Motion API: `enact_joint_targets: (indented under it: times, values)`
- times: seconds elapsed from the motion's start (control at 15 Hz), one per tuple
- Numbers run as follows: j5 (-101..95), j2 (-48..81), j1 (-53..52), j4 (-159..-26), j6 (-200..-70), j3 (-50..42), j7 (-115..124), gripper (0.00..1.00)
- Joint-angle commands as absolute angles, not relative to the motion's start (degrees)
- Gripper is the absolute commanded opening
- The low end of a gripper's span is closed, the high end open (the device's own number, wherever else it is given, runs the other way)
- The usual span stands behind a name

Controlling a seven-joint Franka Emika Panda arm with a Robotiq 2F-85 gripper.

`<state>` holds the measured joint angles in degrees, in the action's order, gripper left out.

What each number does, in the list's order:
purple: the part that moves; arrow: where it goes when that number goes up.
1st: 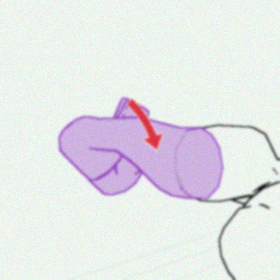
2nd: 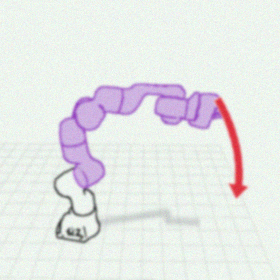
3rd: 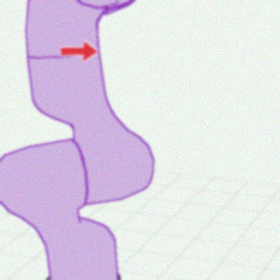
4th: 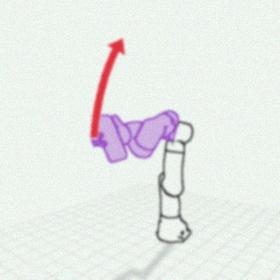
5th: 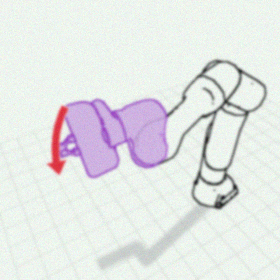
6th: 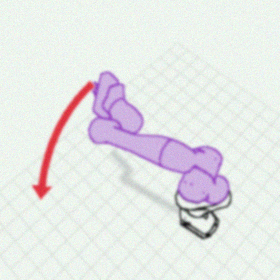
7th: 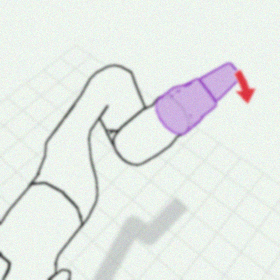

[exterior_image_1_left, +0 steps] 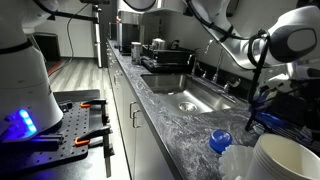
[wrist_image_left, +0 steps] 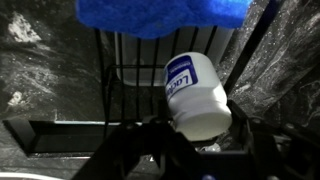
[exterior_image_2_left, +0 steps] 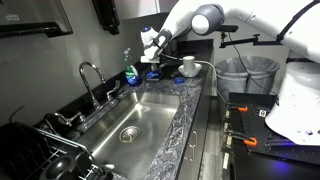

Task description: Pick the bottle and move it to the left on the counter

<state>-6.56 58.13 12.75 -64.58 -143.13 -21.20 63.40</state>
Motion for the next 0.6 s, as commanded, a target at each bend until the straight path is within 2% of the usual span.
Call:
enact_joint_targets:
  times: [0.0, 0.27, 0.53]
  values:
    - [-6.3, 56.7, 12.8, -64.3, -141.6, -20.6, 62.2, 0.29]
    - [-7.0, 54.1, 12.0, -66.7, -142.3, -21.3, 62.2, 0.28]
    - [-9.8, 47.1, 9.4, -74.7, -145.8, -22.9, 61.6, 0.28]
